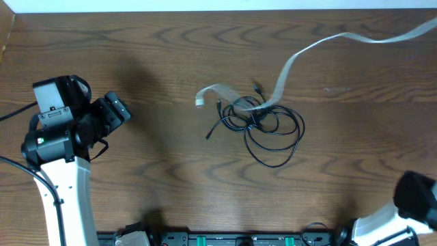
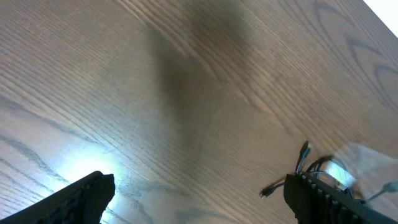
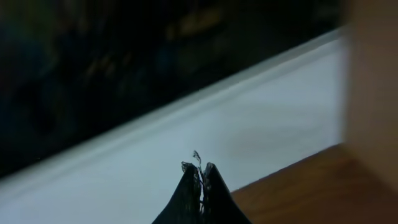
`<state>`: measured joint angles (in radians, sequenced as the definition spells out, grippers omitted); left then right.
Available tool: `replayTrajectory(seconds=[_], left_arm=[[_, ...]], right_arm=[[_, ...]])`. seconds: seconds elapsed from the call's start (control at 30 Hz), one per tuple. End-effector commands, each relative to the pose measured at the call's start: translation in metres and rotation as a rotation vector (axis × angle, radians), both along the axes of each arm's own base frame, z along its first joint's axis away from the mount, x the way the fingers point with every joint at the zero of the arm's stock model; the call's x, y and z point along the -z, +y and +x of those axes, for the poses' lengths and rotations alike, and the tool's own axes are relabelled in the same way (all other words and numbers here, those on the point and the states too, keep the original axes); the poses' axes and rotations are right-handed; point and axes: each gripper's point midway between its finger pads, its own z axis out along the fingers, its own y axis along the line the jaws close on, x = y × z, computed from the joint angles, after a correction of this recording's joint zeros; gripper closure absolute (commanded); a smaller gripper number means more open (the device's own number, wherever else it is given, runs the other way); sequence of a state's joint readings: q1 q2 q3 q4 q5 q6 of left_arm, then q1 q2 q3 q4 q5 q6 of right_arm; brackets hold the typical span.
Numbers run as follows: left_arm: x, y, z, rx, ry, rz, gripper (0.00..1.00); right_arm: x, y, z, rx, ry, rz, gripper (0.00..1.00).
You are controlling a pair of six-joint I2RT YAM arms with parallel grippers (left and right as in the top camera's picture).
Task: Untangle cables
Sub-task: 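Carry the white cable to the right edge and release it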
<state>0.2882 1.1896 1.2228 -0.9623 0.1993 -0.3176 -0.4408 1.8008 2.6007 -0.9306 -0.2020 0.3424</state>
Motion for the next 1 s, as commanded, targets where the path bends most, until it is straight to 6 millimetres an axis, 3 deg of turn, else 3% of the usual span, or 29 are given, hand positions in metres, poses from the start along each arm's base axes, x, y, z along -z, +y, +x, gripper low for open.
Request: replayTrajectory(seconds=[0.0, 0.1, 0.23, 0.53, 0.73, 0.87, 0.97], left_arm=[[0.000, 0.003, 0.000, -0.012, 0.006, 0.006, 0.07], [0.000, 0.003, 0.000, -0.012, 0.006, 0.006, 0.07], [0.000, 0.003, 0.000, -0.012, 0.006, 0.006, 0.07], [0.000, 0.003, 0.000, -0.012, 0.006, 0.006, 0.07], [0.000, 0.003, 0.000, -0.012, 0.006, 0.006, 0.07], [0.000, 0.003, 0.000, -0.012, 0.006, 0.006, 0.07], [0.000, 0.003, 0.000, -0.011, 0.006, 0.006, 0.07]], right_arm=[[0.002, -0.036, -0.018, 0.051, -0.012, 0.076, 0.99], [0.015, -0.061, -0.027, 0.046, 0.011, 0.134, 0.99], [0.041, -0.072, -0.024, 0.021, 0.081, 0.175, 0.99], [0.093, -0.098, 0.022, -0.001, 0.157, 0.199, 0.99], [0.093, -0.118, 0.052, 0.015, 0.079, 0.190, 0.99], [0.078, -0.125, 0.053, 0.045, 0.020, 0.169, 0.99], [0.085, -0.134, 0.047, 0.083, 0.046, 0.171, 0.99]])
